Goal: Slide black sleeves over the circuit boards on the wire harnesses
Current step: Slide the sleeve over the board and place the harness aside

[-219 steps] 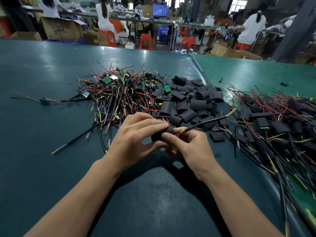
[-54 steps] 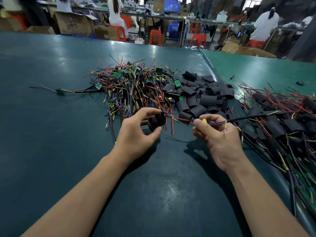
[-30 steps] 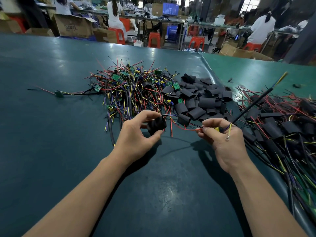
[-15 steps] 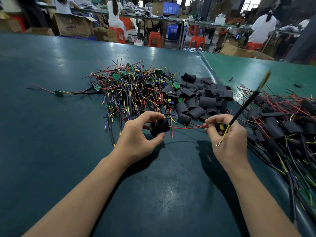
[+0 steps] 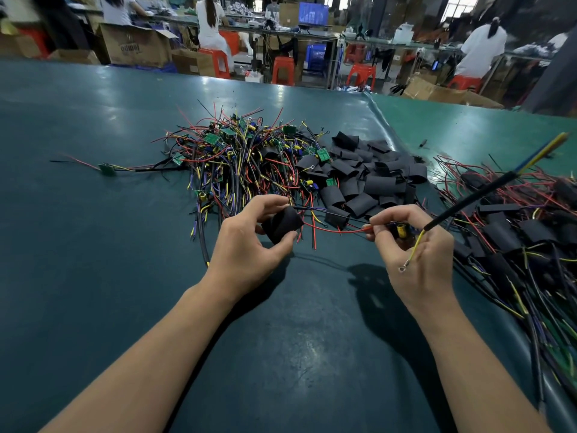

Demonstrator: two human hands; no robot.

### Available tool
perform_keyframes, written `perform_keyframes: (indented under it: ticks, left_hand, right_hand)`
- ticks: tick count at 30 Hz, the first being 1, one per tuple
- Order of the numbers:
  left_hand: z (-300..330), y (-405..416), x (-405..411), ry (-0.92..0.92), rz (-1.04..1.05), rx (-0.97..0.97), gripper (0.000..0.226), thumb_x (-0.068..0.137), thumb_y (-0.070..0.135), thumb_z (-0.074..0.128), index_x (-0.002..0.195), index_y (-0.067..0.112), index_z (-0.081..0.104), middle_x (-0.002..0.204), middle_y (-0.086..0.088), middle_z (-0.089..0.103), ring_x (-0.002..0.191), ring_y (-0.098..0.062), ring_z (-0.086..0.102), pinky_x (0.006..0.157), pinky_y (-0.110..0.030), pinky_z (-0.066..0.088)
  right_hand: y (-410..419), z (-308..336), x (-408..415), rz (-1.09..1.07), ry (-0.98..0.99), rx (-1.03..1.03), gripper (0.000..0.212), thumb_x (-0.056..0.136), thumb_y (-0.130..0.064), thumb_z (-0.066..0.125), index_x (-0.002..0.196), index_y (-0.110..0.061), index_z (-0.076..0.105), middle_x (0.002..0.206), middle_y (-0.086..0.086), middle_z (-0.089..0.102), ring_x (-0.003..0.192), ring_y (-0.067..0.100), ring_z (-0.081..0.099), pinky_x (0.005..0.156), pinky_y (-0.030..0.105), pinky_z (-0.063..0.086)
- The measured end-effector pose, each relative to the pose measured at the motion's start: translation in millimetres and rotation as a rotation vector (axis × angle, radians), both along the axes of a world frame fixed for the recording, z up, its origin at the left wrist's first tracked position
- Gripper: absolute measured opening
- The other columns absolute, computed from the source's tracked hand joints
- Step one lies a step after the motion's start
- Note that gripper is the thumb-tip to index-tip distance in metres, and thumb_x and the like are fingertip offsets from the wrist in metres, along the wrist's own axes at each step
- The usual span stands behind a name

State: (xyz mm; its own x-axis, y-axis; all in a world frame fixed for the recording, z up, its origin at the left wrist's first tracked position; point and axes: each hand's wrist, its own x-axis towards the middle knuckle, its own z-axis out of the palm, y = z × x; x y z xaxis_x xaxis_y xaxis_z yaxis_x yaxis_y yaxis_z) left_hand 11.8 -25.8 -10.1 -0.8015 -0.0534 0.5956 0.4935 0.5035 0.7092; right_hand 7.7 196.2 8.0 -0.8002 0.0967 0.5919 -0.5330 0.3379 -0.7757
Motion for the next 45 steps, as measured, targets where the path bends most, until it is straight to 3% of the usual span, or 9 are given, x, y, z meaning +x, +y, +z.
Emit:
perform_keyframes:
  ticks: [6,13,16,19,23,27,34,38,45]
  left_hand:
    - [-1,1,-1,0.031,0.027,0.075,0.061,0.075,0.008,0.083,0.126,0.023,0.052,0.106,0.011,0.070,0.098,-0.002,0.066,0.092,-0.016,0.048]
    - [-2,0,-3,0.072,0.013,0.092,0.063,0.074,0.007,0.083,0.128,0.018,0.052,0.110,0.013,0.067,0.103,0.000,0.065,0.095,-0.013,0.046]
    - [1,0,-1,0.055,-0.001,0.080,0.063,0.074,0.006,0.083,0.128,0.019,0.051,0.111,0.009,0.069,0.106,0.000,0.065,0.096,-0.015,0.046]
    - [4,-2,2,0.048,-0.018,-0.076,0.062,0.074,0.005,0.081,0.127,0.019,0.054,0.113,0.010,0.070,0.109,0.003,0.062,0.094,-0.017,0.045]
    - [7,-6,4,0.049,-0.022,-0.270,0.062,0.072,0.009,0.081,0.128,0.020,0.058,0.114,0.016,0.069,0.113,-0.006,0.057,0.103,-0.027,0.036]
    - [8,-5,6,0.017,-0.150,-0.299,0.057,0.073,0.008,0.079,0.126,0.017,0.060,0.115,0.014,0.069,0.111,-0.014,0.062,0.100,-0.047,0.044]
    - [10,2,12,-0.012,-0.243,-0.144,0.054,0.075,0.004,0.076,0.124,0.014,0.059,0.113,0.009,0.071,0.111,-0.002,0.064,0.101,-0.036,0.049]
    - [11,2,14,-0.027,-0.261,-0.103,0.053,0.077,0.002,0.074,0.126,0.014,0.058,0.113,0.008,0.071,0.111,-0.003,0.064,0.099,-0.029,0.049]
    - [13,2,13,0.006,-0.233,-0.102,0.049,0.077,-0.006,0.073,0.122,0.009,0.061,0.113,0.005,0.071,0.111,-0.003,0.063,0.098,-0.024,0.048]
  right_hand:
    - [-1,0,0,0.017,-0.056,-0.030,0.035,0.084,0.010,0.061,0.080,-0.024,0.064,0.075,-0.004,0.070,0.073,0.017,0.071,0.068,0.029,0.058]
    - [-2,0,0,0.036,-0.144,-0.053,0.030,0.086,0.011,0.061,0.080,-0.018,0.065,0.077,0.005,0.071,0.073,0.021,0.071,0.071,0.034,0.059]
    - [-2,1,0,0.069,-0.148,-0.070,0.032,0.086,0.014,0.059,0.080,-0.017,0.065,0.077,0.007,0.070,0.070,0.013,0.070,0.065,0.023,0.056]
    - [0,3,-1,0.120,-0.161,-0.165,0.029,0.086,0.016,0.060,0.084,-0.013,0.065,0.077,0.008,0.068,0.068,0.012,0.071,0.063,0.017,0.054]
    - [9,4,-7,0.232,-0.278,-0.426,0.027,0.086,0.016,0.060,0.096,-0.009,0.062,0.077,0.006,0.071,0.070,0.022,0.071,0.066,0.025,0.058]
    - [13,3,-8,0.163,-0.250,-0.356,0.027,0.086,0.014,0.062,0.091,-0.012,0.064,0.079,0.004,0.073,0.072,0.020,0.072,0.066,0.023,0.057]
    - [13,2,-9,0.058,-0.184,-0.301,0.027,0.085,0.011,0.065,0.082,-0.016,0.068,0.082,0.004,0.072,0.074,0.019,0.071,0.071,0.025,0.057]
    - [15,3,-10,0.025,-0.180,-0.242,0.025,0.085,0.010,0.067,0.083,-0.015,0.069,0.080,0.003,0.072,0.075,0.018,0.070,0.076,0.028,0.058]
    - [17,4,-10,0.005,-0.138,-0.138,0.031,0.083,0.009,0.068,0.079,-0.021,0.069,0.078,-0.001,0.071,0.073,0.012,0.070,0.073,0.021,0.056]
